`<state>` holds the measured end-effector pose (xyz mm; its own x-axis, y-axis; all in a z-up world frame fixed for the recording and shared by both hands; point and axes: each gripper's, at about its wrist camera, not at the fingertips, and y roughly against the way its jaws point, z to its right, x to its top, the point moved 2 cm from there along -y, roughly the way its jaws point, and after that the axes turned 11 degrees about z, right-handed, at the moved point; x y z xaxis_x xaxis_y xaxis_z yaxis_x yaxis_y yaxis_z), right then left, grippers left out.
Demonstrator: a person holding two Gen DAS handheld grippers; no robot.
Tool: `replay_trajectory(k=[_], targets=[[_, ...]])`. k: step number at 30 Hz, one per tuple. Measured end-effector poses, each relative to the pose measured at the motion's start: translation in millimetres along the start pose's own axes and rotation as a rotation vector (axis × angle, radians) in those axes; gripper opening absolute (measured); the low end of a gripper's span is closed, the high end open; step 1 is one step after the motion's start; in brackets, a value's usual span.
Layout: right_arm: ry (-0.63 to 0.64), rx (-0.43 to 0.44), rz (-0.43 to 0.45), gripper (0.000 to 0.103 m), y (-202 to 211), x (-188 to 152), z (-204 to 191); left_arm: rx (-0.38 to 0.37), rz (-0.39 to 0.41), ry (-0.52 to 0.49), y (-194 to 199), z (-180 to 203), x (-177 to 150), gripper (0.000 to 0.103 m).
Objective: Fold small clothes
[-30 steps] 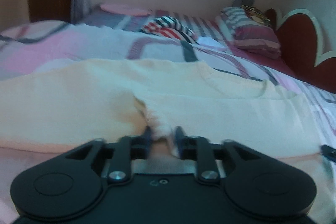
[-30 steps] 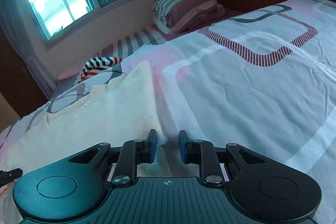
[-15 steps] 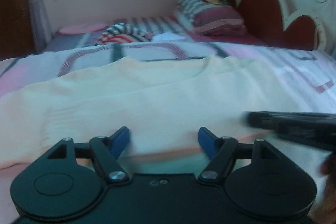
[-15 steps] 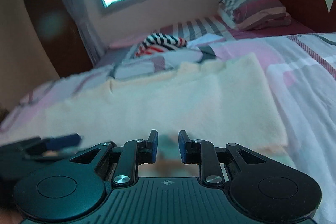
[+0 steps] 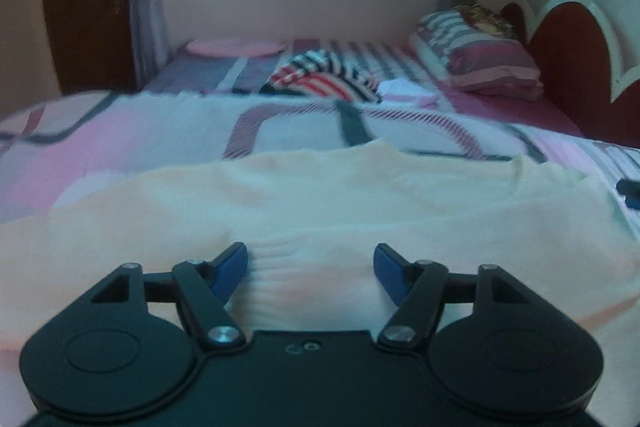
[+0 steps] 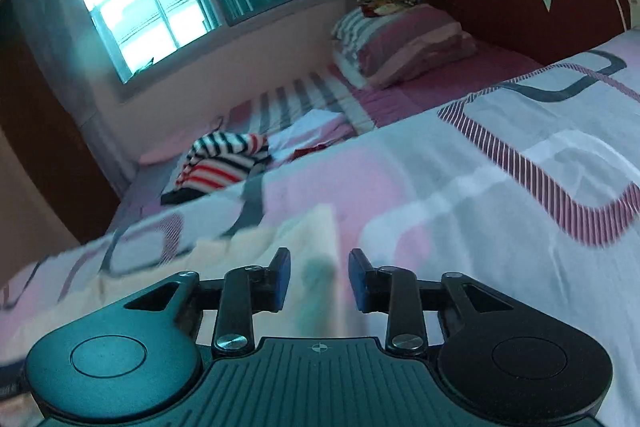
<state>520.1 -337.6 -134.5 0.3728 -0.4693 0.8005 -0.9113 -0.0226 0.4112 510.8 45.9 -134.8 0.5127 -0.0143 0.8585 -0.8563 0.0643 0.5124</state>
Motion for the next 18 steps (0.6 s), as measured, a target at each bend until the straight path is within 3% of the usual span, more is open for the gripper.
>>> replay_trajectory(k=[5,9,10,18], targets=[[-0.149,0.078,-0.07,0.032,-23.4,16.3,29.6,0.028,-0.007,0.023,-1.2,-12.8,-4.8,0.069],[-0.182,0.142,-0.125,0.029,-34.2,15.9,34.8,0.052,-0.011,0.021,-4.0,-12.8,-2.3,0.069],[-0.17,0.146,-0.125,0.004,-34.1,15.3,33.8,0.064,-0.012,0.017,-4.4,-12.8,-2.1,0.07],[-0.057,-0.037,-0.038,0.005,-19.3,18.4,38.0,0.117,-0.011,-0.007,0.9,-17.1,0.7,0.068]])
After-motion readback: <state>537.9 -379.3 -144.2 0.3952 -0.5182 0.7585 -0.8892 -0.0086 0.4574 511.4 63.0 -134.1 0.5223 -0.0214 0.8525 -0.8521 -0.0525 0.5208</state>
